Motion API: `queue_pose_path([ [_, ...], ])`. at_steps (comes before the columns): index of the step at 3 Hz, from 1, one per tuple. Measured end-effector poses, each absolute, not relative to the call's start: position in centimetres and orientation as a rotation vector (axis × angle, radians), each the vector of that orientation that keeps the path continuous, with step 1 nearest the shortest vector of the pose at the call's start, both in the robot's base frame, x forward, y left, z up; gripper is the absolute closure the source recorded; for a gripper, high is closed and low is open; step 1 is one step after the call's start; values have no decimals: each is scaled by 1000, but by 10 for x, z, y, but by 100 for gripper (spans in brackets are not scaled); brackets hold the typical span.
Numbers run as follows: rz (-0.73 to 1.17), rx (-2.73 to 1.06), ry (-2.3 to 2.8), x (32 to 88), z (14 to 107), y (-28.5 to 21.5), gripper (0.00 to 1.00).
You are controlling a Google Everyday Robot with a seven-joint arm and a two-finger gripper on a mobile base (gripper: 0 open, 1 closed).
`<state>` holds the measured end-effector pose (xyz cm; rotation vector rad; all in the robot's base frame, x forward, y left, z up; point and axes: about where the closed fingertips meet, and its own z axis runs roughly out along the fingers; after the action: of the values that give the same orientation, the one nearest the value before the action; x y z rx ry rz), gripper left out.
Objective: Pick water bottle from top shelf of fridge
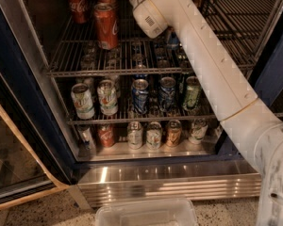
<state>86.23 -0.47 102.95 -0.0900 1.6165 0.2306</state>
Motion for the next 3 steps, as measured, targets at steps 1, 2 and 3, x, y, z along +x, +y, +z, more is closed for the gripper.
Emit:
queue_pose_path([
  [1, 223, -98, 1615, 864, 1030, -3, 39],
  [2, 199, -96, 1608, 861, 1032, -3, 39],
  [3, 170, -87, 1603, 854, 1032, -5, 38],
])
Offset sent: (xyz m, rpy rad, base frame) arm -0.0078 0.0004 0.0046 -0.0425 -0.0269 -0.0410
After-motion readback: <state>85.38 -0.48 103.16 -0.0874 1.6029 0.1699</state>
